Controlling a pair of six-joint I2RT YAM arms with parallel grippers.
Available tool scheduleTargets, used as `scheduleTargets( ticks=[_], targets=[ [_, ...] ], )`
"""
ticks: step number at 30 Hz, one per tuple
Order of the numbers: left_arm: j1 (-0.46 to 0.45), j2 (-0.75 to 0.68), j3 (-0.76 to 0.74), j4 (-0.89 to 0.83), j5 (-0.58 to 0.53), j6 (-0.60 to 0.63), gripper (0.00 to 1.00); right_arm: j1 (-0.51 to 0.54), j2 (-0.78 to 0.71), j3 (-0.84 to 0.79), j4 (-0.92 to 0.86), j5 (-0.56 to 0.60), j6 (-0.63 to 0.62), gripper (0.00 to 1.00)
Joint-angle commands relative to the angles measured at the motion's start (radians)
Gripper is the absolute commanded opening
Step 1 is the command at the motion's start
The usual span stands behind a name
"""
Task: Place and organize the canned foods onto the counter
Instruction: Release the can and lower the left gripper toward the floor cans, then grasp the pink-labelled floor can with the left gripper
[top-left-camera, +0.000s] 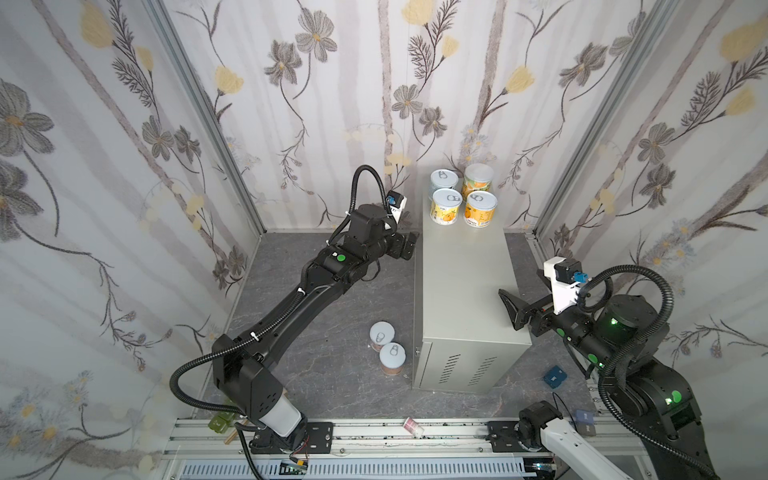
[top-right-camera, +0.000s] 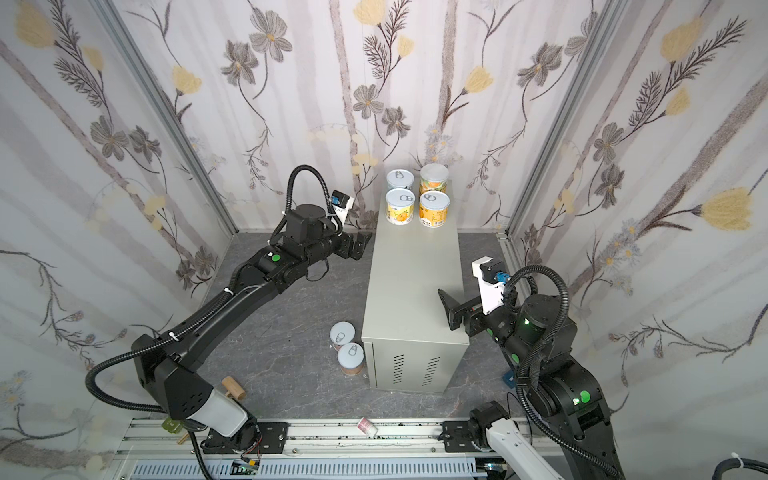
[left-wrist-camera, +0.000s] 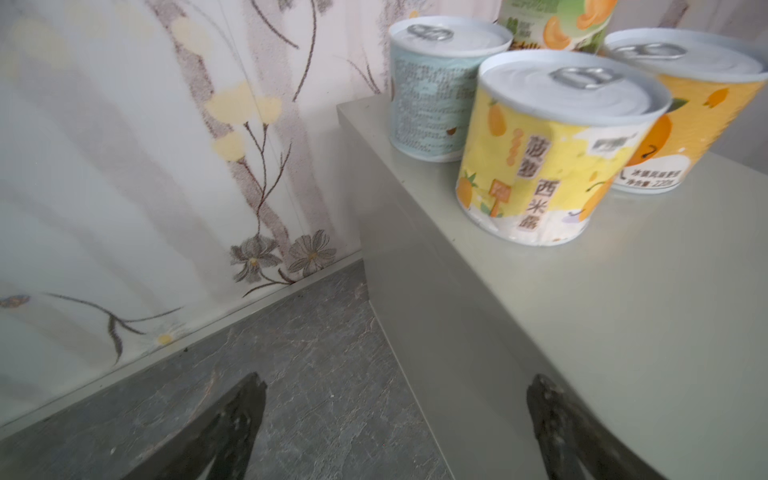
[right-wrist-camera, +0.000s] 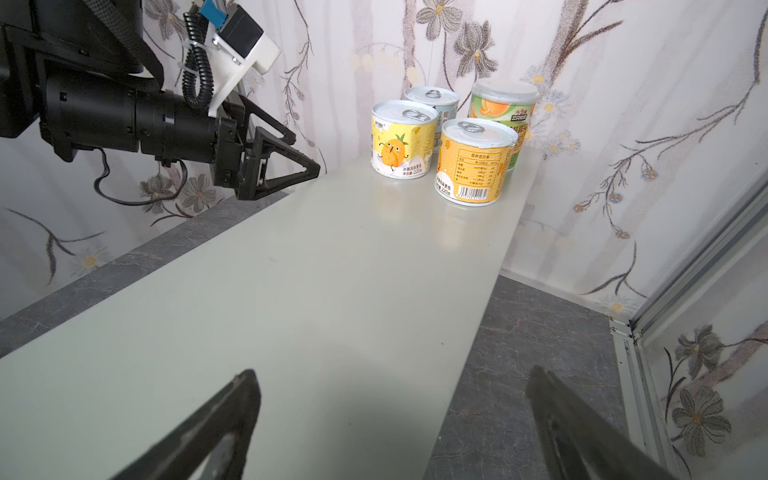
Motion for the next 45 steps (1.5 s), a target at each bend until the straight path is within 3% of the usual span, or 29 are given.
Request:
scheduleTargets(
  ticks=[1,8,14,18,26,41,45],
  targets=[
    [0.013,-0.048,-0.046,-0.109,-0.067,-0.056,1.0,0.0,0.006,0.014,0.023,0.017,-0.001,1.0],
    [0.014,-0.218,-0.292,-0.276,-0.041,-0.202,1.0,0.0,0.037,0.061,0.004,0.073,-0.03,1.0],
    [0.004,-0.37,-0.502,-0.316,-0.008,-0.337,1.0,-0.001,0.083,0.1,0.019,0.07,-0.029,1.0],
    [-0.02,-0.397,-0.584,-0.318,-0.012,-0.389,1.0,-0.002,0.106,0.117,0.03,0.048,-0.022,1.0],
    [-0.081,-0.306,-0.604,-0.33,-0.041,-0.467,1.0,-0.002,0.112,0.112,0.04,0.014,0.0,1.0],
    [-0.12,-0.083,-0.6,-0.201,0.029,-0.556,1.0,-0.001,0.087,0.066,0.058,0.0,0.0,1.0],
    [-0.142,-0.033,-0.598,-0.169,0.006,-0.571,1.0,-0.001,0.072,0.059,0.057,0.003,-0.003,1.0]
  ],
)
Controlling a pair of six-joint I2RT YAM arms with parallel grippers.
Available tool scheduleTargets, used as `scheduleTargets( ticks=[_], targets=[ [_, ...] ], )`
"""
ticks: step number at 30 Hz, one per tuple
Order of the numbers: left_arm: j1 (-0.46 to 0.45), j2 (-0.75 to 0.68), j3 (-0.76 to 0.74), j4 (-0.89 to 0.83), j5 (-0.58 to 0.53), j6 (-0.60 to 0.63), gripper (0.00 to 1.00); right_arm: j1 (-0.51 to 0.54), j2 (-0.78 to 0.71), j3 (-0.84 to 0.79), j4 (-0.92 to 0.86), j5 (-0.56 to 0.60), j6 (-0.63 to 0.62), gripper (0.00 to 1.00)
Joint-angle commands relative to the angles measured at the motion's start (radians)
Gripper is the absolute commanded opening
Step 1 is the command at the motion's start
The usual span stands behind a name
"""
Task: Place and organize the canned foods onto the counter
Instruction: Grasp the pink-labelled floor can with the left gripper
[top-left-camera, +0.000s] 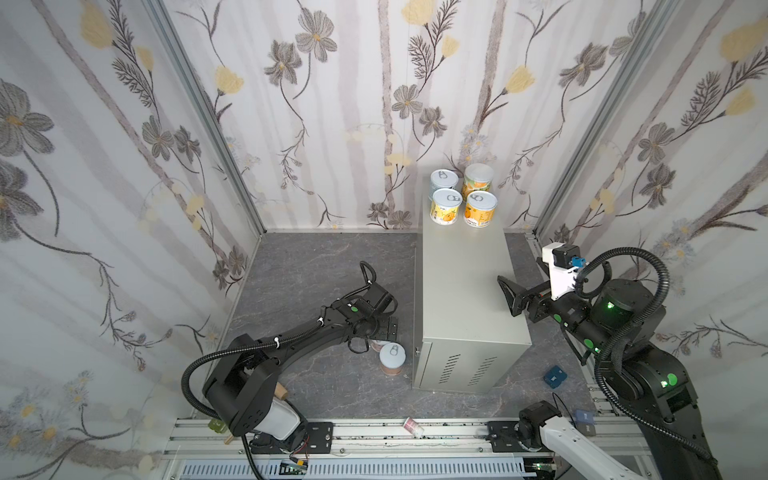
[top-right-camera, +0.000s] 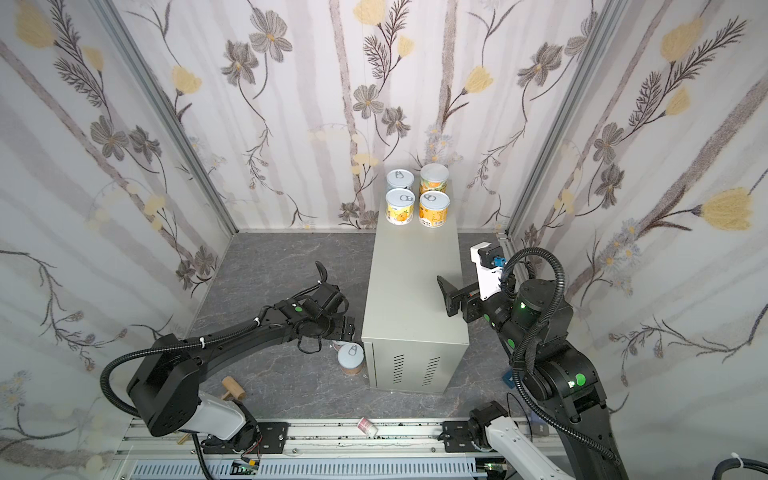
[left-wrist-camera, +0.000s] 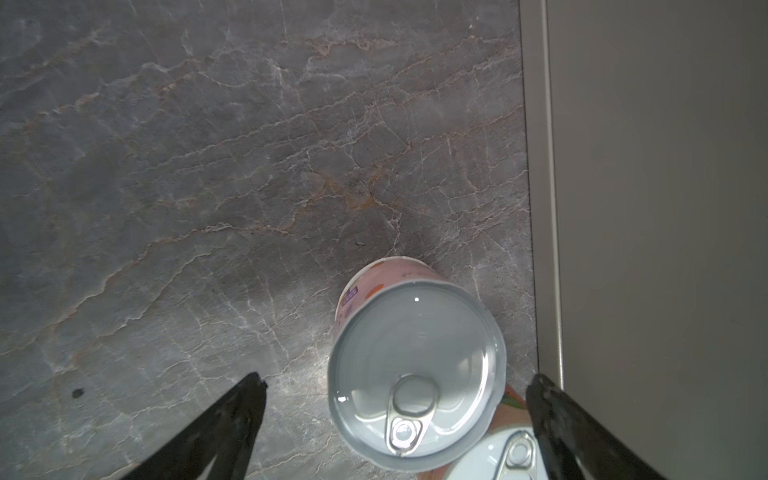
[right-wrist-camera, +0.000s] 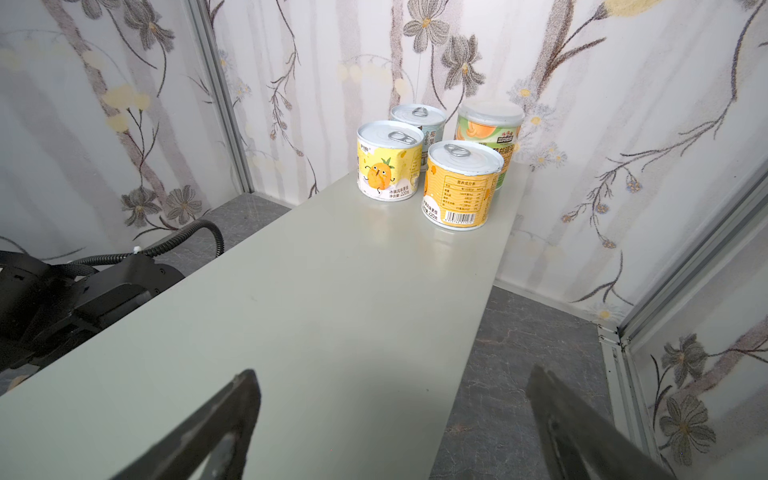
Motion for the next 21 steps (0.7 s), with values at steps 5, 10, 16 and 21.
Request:
scheduleTargets(
  ticks=[5,10,16,21],
  targets=[
    [-0.031,0.068,0.016,0.059,-0.064,-0.047,1.0,-0.001,-0.015,-0.007,0.028,-0.018,-0.004,1.0],
    [-0.041,0.092,0.006,0.031,-0.162,-0.071,0.96,0.0,-0.019,-0.006,0.023,-0.015,-0.007,1.0],
    [-0.041,0.098,-0.002,0.019,-0.189,-0.067,0.89,-0.001,-0.013,-0.011,0.03,-0.02,-0.008,1.0],
    [-0.039,0.099,-0.006,0.029,-0.181,-0.055,0.83,0.0,-0.013,-0.014,0.035,-0.025,-0.005,1.0]
  ],
)
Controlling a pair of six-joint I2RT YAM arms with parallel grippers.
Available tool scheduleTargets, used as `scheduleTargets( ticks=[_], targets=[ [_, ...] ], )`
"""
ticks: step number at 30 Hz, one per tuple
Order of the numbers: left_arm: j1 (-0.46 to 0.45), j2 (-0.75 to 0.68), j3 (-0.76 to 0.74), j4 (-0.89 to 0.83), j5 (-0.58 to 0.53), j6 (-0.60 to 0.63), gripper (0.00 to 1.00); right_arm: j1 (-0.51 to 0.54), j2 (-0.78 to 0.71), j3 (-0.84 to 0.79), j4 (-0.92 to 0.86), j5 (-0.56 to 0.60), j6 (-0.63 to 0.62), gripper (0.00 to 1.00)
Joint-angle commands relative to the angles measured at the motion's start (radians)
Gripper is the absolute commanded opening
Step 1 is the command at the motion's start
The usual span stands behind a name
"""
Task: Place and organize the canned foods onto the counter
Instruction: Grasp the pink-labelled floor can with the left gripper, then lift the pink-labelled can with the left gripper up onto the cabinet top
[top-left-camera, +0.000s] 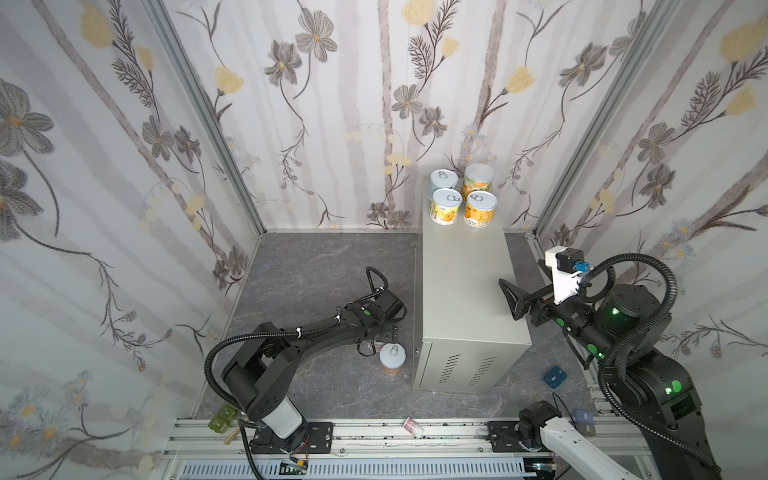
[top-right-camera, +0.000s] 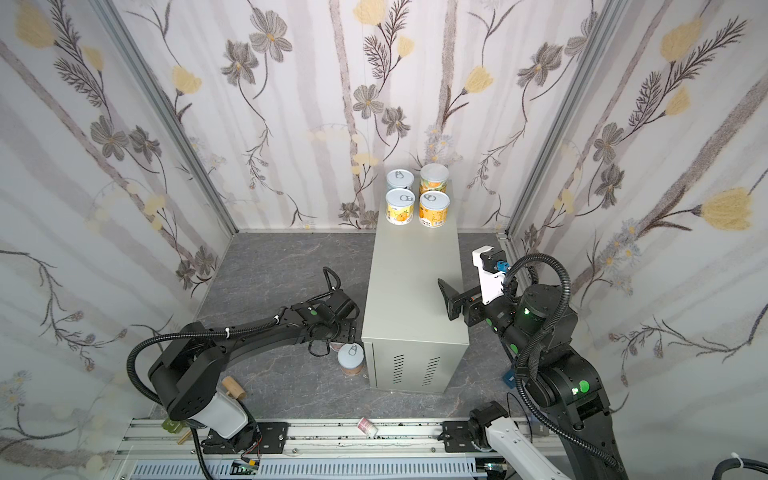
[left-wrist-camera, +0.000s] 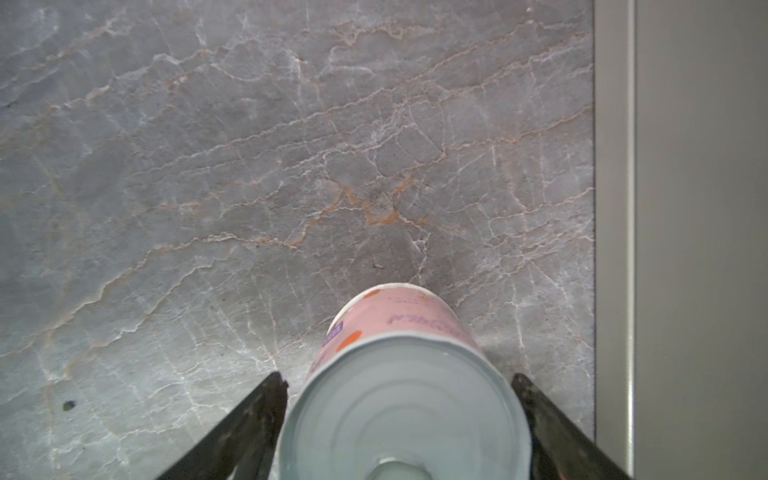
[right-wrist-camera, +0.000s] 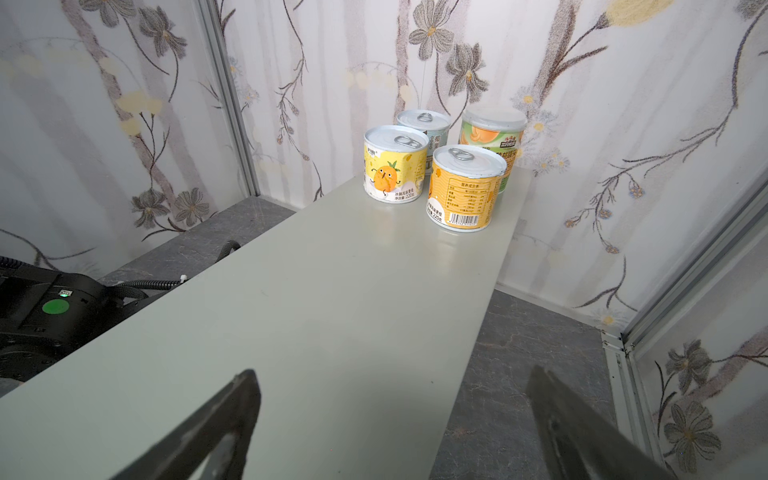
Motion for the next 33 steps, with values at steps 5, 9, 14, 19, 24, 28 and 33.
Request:
scheduleTargets(
  ticks=[5,9,14,19,24,28,33],
  targets=[
    [0.001,0.025,0.002,-0.018,-0.006,0.009,0.85,-0.001,0.007,-0.001,0.031,-0.013,-0.003,1.0],
    [0.001,0.018,-0.009,-0.015,-0.019,0.006,0.86,0.0,0.005,0.0,0.027,-0.013,-0.002,1.0],
    [0.001,0.022,-0.01,0.005,-0.012,0.016,0.85,0.0,0.006,0.002,0.025,-0.014,-0.002,1.0],
    [0.0,0.032,-0.003,0.007,-0.01,0.02,0.78,0.0,0.003,0.01,0.018,-0.013,-0.004,1.0],
    [0.009,0.0,0.023,-0.035,-0.034,0.049,0.72,-0.001,0.002,0.013,0.011,-0.01,-0.01,1.0],
    [0.04,-0.074,0.049,-0.08,-0.037,0.095,0.64,0.0,0.006,0.012,0.012,-0.015,-0.01,1.0],
    [0.105,-0.179,0.118,-0.185,-0.018,0.182,0.61,0.0,0.006,0.01,0.016,-0.021,-0.011,1.0]
  ],
)
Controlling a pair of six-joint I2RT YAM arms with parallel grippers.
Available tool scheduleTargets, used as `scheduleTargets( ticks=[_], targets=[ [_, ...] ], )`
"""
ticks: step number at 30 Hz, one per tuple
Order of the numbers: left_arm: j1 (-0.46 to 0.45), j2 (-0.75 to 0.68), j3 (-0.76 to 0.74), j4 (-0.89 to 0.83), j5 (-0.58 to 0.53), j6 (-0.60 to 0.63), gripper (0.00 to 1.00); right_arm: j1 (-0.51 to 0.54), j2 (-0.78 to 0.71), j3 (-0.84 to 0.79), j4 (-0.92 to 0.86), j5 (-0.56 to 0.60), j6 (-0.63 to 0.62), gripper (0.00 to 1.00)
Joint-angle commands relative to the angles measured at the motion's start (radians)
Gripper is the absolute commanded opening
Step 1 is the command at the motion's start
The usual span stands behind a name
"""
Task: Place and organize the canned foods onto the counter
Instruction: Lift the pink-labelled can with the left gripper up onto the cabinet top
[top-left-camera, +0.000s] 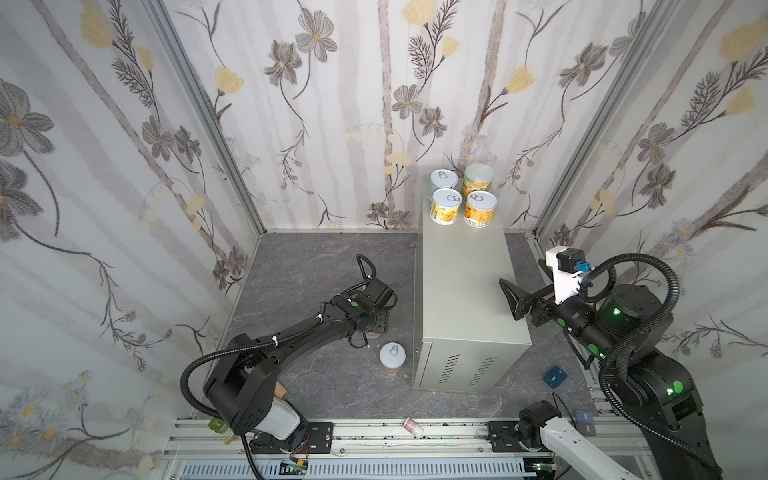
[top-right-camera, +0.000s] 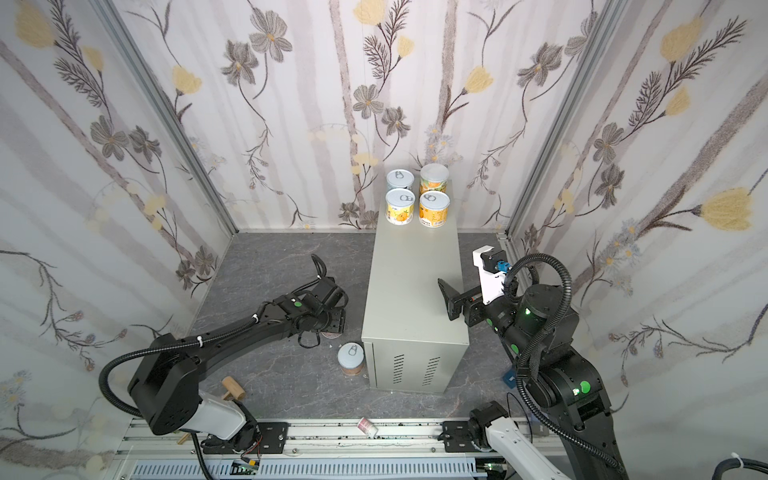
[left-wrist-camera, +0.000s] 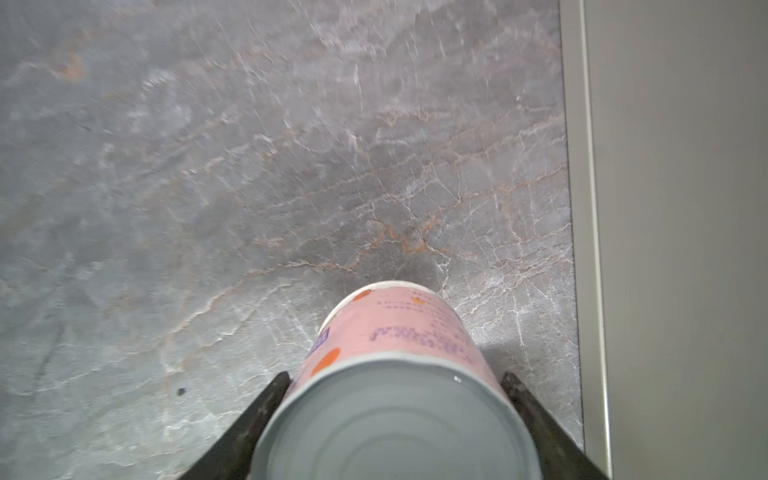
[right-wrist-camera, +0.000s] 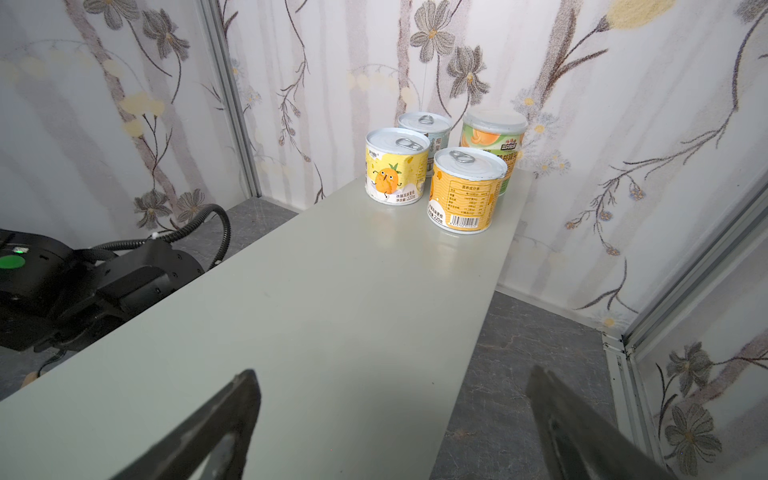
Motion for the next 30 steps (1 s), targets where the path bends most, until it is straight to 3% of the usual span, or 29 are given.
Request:
scheduleTargets(
  ticks=[1,8,15,22,30],
  targets=[
    [0.033,-0.06,0.061,-0.092,-0.011,0.09,0.6,0.0,0.006,0.0,0.019,-0.019,-0.01,1.0],
    [0.114,-0.221,0.245,-0.243,0.102,0.257,0.59,0.0,0.0,-0.008,0.027,-0.06,-0.019,1.0],
    [0.133,-0.294,0.495,-0.35,0.341,0.326,0.55,0.0,0.001,-0.019,0.021,-0.099,-0.033,1.0],
    [0.131,-0.29,0.63,-0.344,0.621,0.322,0.54,0.003,-0.022,-0.047,0.022,-0.195,-0.065,1.0],
    [0.048,-0.208,0.806,-0.393,0.678,0.357,0.53,0.009,-0.03,-0.051,0.007,-0.213,-0.075,1.0]
  ],
)
